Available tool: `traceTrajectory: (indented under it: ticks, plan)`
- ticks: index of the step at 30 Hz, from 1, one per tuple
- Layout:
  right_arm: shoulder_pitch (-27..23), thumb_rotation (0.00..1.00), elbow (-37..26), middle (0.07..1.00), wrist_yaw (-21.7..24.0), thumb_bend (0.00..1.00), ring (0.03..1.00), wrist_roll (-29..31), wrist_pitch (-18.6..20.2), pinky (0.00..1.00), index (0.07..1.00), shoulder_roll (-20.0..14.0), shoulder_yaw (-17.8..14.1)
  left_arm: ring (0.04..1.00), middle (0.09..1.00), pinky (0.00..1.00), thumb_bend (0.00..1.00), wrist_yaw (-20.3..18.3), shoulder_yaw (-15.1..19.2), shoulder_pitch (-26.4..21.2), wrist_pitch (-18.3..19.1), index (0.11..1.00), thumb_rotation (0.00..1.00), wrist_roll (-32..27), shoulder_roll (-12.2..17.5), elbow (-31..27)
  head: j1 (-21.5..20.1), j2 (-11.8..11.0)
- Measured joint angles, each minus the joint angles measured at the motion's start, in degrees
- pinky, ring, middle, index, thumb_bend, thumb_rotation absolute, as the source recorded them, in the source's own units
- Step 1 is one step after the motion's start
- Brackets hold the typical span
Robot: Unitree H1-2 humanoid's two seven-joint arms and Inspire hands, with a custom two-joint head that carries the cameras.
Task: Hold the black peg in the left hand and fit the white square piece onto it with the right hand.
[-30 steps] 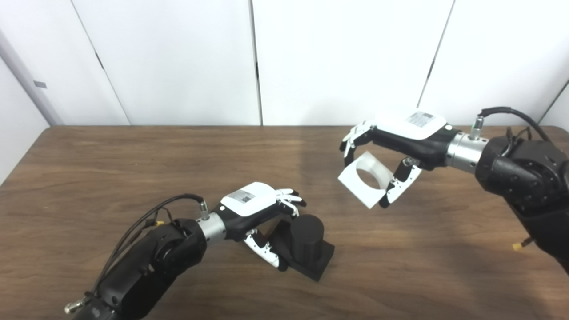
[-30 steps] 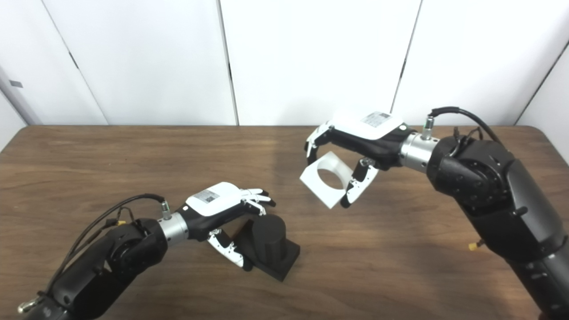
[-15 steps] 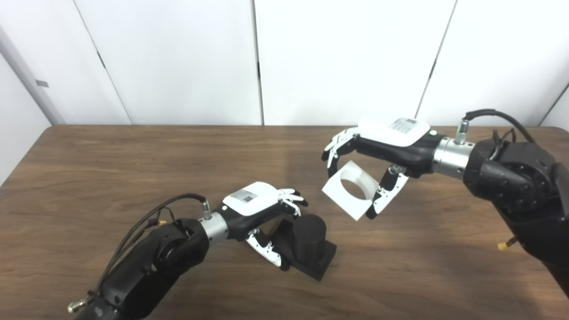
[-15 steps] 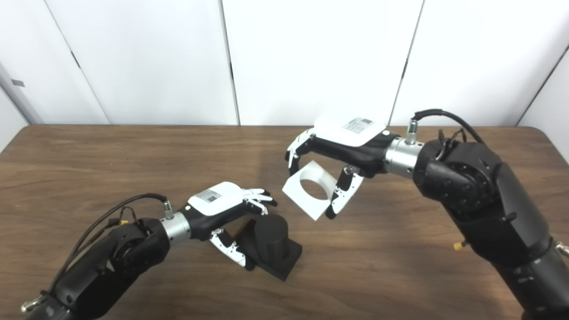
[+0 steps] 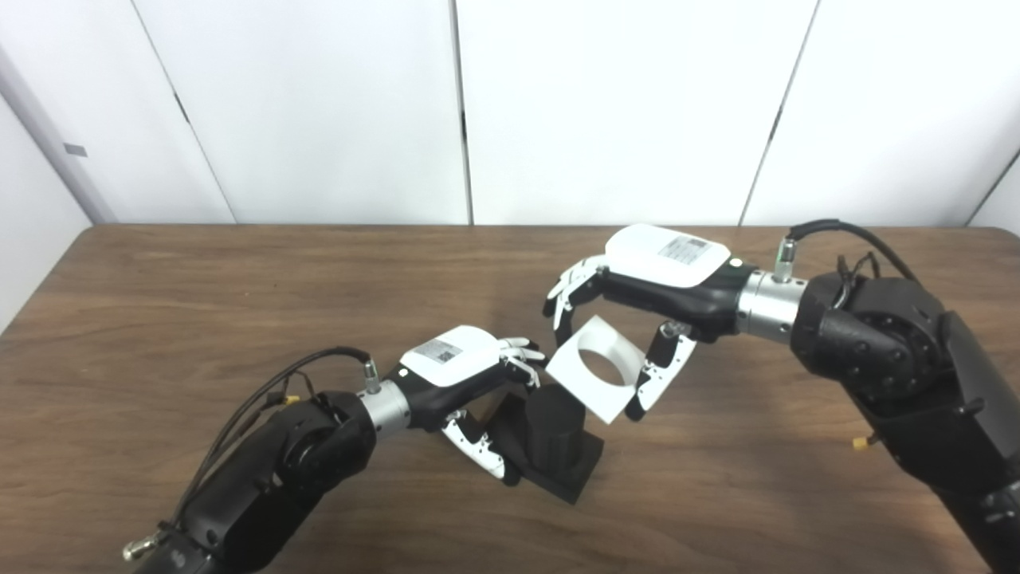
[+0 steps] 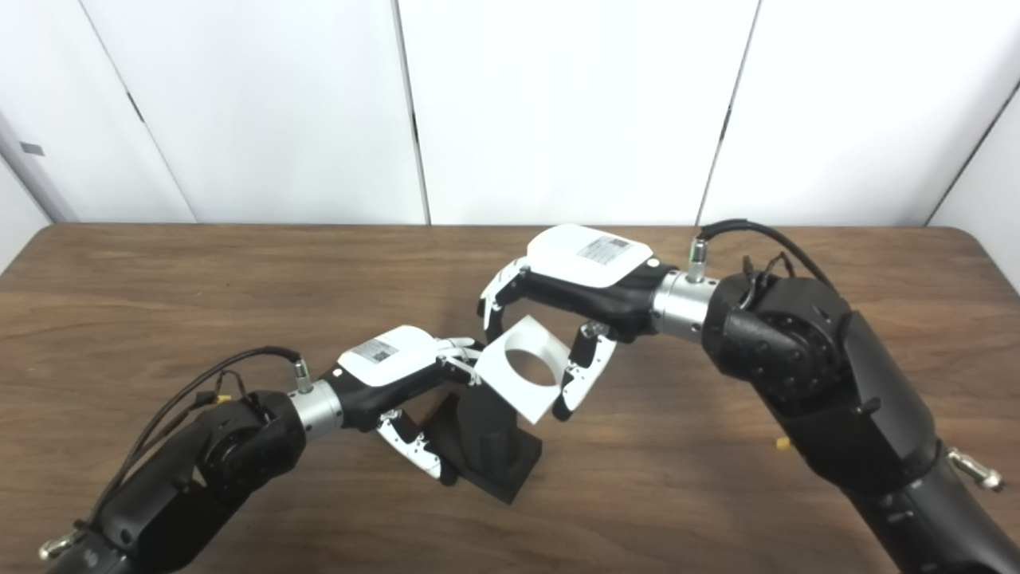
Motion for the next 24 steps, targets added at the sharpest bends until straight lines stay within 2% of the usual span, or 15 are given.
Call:
traceTrajectory:
  ticks: [17, 24]
  plan:
    - [1.9, 0.13, 2.5, 0.785, -0.1, 0.52, 0.827, -1.7, -0.2, 0.75, 0.478, 4.0, 2.5, 0.949, 0.894, 0.87, 0.52, -0.2, 0.0, 0.0, 0.5, 0.490, 0.07, 0.0, -0.1, -0.1, -0.1, 0.4]
    - [1.9, 0.14, 5.7, 0.786, -0.6, 0.52, 0.823, -3.5, -1.0, 0.74, 0.479, 5.7, 4.2, 0.942, 0.892, 0.87, 0.52, -0.2, -0.1, 0.0, 0.6, 0.490, 0.07, 0.0, -0.1, -0.2, 0.0, 0.5]
